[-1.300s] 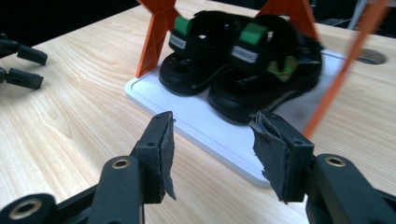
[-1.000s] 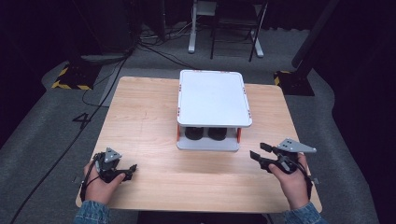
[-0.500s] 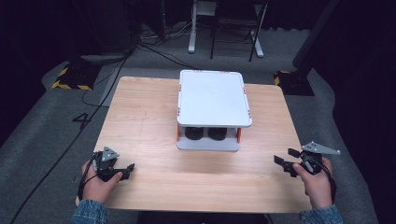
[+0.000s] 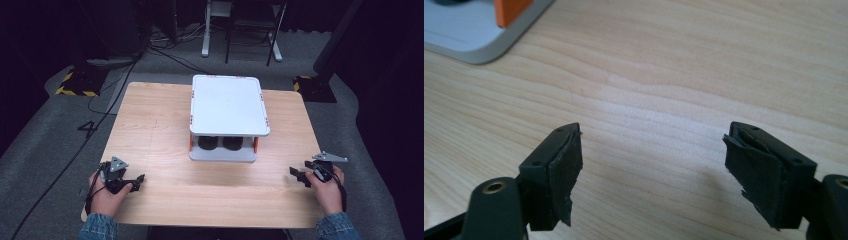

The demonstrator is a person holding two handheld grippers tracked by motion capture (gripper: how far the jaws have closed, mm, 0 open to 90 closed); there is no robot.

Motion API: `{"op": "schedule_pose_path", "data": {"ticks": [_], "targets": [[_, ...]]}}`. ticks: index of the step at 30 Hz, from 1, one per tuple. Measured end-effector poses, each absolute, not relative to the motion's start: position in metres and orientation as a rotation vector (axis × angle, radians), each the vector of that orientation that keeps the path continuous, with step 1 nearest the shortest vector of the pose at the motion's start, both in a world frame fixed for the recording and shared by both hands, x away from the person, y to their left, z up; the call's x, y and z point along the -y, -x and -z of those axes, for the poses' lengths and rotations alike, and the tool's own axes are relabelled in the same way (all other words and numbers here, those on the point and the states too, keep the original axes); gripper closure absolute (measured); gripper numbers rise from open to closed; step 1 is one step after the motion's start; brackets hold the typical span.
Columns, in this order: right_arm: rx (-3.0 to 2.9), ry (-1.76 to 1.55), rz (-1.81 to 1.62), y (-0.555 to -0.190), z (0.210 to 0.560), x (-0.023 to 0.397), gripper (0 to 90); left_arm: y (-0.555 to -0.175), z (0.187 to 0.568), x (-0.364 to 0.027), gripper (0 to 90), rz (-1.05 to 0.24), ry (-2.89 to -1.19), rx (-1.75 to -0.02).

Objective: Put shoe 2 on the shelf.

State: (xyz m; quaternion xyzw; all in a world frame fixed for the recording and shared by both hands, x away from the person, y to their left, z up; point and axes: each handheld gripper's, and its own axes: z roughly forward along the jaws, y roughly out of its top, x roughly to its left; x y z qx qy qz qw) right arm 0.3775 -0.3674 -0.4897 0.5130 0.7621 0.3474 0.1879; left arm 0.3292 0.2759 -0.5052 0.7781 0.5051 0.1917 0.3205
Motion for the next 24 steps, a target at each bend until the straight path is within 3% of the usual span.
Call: {"op": "schedule_pose_path", "data": {"ticks": [15, 18, 24], "targets": [[-2.125, -1.384, -0.909, -0.389, 0.505, 0.357, 8.9, -0.330, 0.505, -0.275, 14.5, -0.510, -2.042, -1.329], [-2.105, -1.431, -0.879, -0.392, 0.506, 0.356, 0.0, -0.330, 0.505, -0.275, 14.5, -0.511, -2.038, -1.333], [-2.103, -1.441, -0.873, -0.392, 0.506, 0.357, 0.0, -0.330, 0.505, -0.274, 14.5, -0.513, -2.039, -1.335]]}}
